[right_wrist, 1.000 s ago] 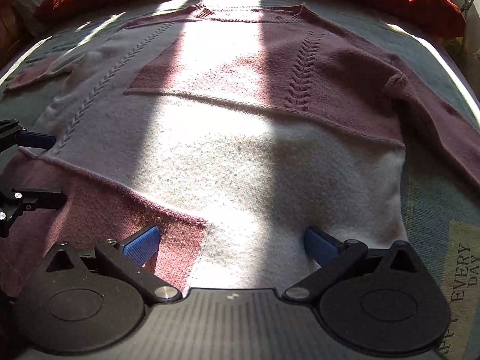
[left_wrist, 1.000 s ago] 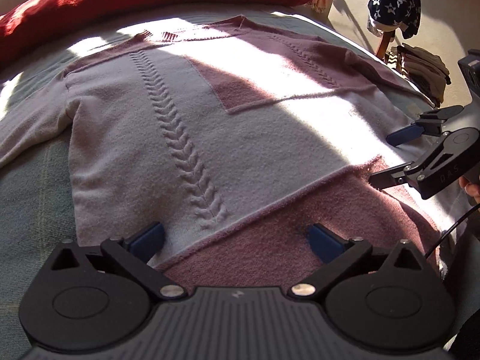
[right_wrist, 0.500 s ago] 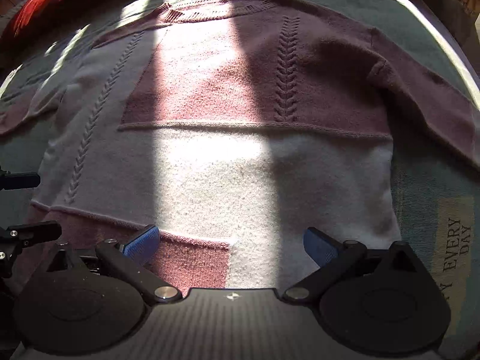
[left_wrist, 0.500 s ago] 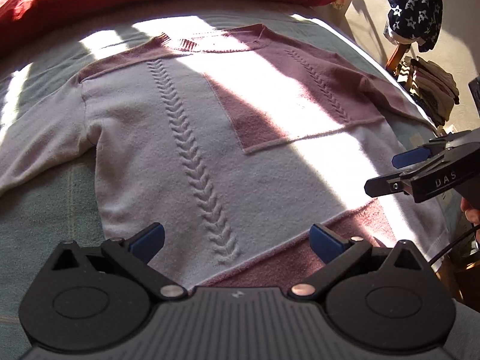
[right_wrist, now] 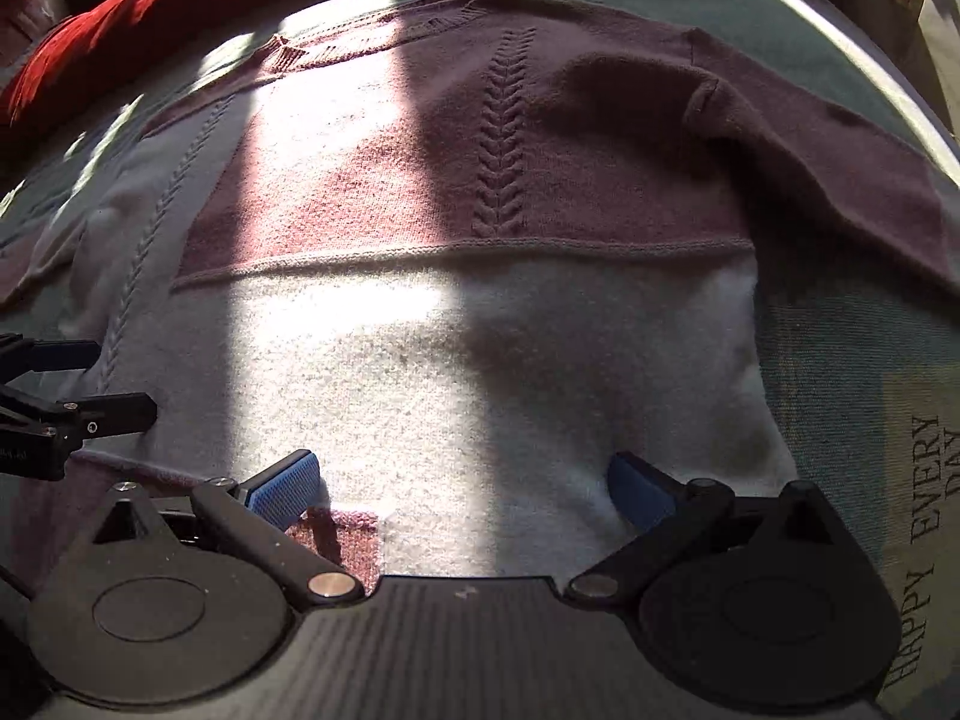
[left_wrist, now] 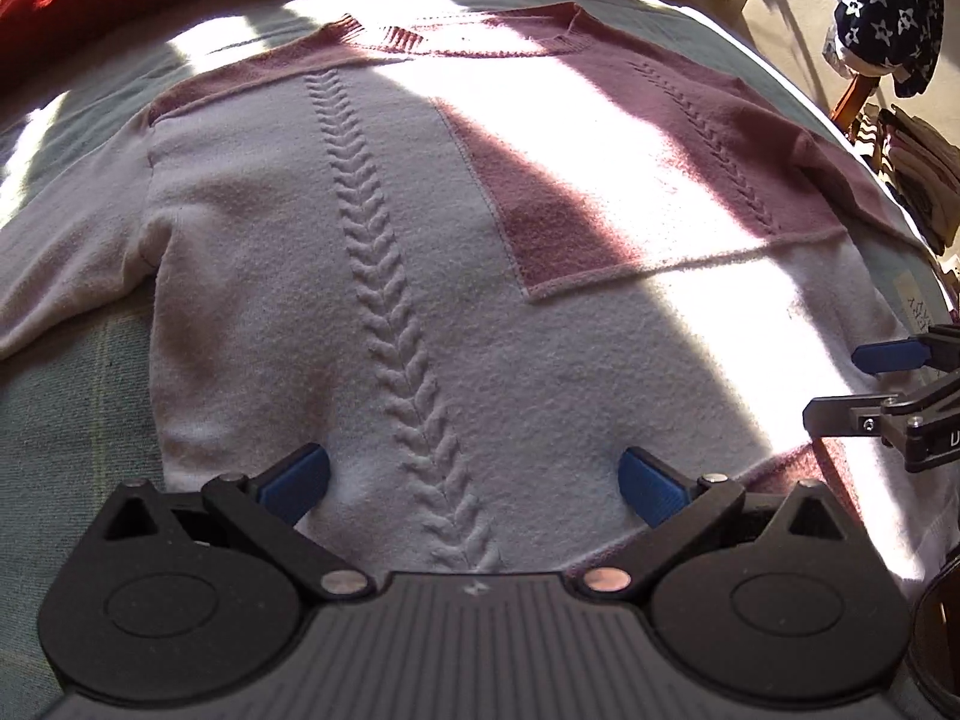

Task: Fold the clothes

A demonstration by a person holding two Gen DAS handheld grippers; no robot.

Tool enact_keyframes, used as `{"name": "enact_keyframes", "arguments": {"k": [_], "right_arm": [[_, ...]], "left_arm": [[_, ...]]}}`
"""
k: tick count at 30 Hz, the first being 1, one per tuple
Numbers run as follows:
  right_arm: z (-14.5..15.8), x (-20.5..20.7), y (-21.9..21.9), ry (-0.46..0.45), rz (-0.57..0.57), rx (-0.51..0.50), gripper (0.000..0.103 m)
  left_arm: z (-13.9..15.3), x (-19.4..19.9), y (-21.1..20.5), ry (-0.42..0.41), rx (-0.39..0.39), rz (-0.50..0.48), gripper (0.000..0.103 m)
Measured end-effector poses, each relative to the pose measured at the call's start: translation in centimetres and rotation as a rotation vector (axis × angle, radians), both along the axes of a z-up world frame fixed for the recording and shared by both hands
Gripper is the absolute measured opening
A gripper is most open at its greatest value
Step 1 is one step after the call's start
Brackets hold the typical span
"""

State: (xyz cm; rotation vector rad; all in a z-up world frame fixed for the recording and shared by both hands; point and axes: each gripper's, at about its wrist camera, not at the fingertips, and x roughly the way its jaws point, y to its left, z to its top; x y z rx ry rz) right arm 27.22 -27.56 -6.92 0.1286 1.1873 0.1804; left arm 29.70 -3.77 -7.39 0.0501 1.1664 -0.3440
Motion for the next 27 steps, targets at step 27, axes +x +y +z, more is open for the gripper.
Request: {"name": "enact_keyframes", "arguments": {"k": [27], "right_arm": [[1.5, -1.1, -26.3, -0.192, -0.235, 0.274, 0.103]], "left_arm": [[-0.4, 7.5, -17.1, 0.028, 0.099, 0.19, 0.103]]}}
